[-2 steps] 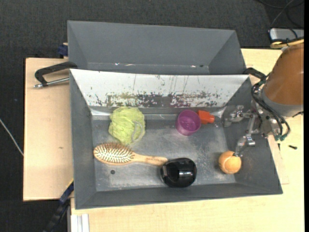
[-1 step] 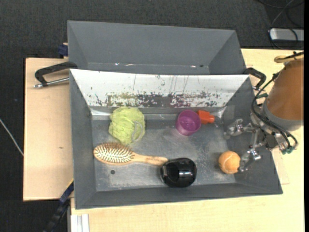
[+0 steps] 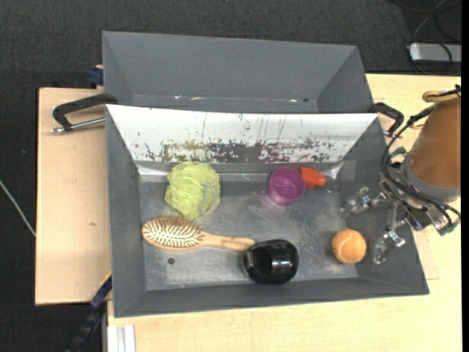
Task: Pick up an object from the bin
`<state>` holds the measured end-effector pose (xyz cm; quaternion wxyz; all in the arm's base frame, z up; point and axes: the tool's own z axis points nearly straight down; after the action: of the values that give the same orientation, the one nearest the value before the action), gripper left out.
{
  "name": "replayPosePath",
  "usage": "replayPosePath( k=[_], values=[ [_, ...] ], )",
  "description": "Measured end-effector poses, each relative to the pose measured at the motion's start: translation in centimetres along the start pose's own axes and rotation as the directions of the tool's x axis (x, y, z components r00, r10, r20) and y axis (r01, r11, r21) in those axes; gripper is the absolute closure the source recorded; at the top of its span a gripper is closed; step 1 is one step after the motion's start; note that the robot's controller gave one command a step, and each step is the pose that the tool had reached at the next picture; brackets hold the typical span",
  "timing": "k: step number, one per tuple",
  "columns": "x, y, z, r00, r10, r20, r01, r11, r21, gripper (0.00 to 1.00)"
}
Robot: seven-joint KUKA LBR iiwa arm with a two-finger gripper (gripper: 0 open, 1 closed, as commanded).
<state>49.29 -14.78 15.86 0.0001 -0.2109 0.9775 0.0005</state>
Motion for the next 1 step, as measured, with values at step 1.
replayPosePath(
  k=[1],
  values=[
    [-0.40, -0.53, 9.03, 1.000, 0.015, -0.002, -0.015, 1.000, -0.002, 0.00]
  ],
)
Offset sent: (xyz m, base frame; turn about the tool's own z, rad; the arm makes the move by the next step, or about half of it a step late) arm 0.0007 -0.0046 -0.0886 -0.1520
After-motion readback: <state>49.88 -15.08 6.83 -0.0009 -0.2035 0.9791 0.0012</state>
